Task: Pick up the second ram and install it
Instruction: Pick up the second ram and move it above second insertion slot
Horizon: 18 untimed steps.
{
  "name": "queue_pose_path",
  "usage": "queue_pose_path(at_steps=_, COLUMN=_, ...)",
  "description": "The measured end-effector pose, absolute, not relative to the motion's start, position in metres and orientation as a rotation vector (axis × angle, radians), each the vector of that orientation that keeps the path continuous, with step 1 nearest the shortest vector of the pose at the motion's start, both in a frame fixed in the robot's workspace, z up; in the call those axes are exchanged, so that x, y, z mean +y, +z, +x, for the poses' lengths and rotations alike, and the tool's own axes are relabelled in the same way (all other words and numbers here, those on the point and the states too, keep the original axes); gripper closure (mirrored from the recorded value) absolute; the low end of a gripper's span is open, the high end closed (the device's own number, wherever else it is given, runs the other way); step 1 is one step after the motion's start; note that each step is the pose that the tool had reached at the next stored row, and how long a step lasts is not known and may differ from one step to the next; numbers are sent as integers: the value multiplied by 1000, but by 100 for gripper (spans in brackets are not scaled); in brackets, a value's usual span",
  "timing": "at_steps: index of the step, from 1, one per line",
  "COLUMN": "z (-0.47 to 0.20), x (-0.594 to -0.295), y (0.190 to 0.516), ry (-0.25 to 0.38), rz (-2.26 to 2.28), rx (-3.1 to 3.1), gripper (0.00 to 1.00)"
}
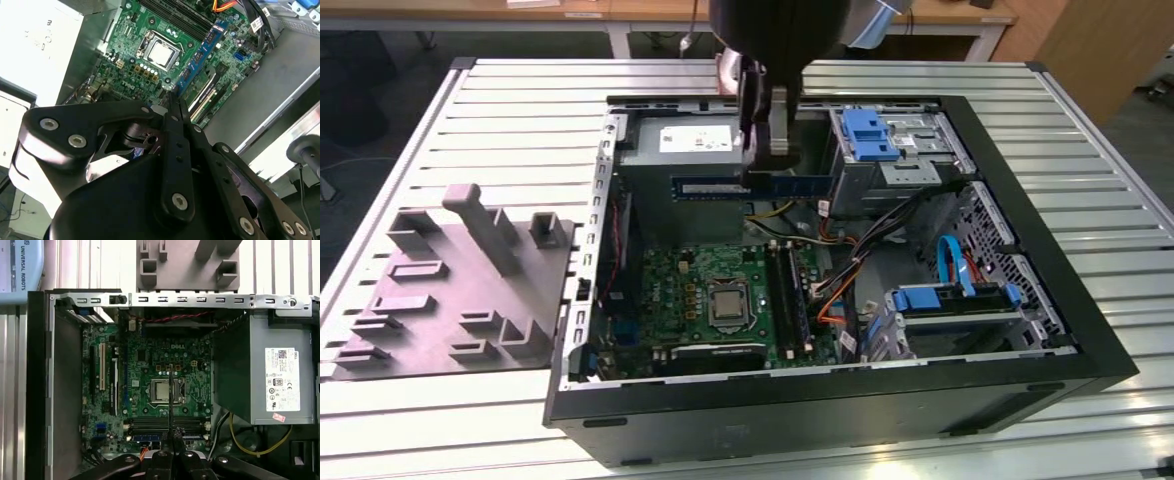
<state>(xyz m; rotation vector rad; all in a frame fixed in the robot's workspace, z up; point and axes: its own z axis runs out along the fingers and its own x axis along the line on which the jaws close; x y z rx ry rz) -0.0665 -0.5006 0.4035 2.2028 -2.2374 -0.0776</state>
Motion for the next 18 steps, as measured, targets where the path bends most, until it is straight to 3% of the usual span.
queue_pose_path(at_steps=18, z=-66, x=-501, y=371, ry=-77, rz=2254, rx=-2185, gripper=89)
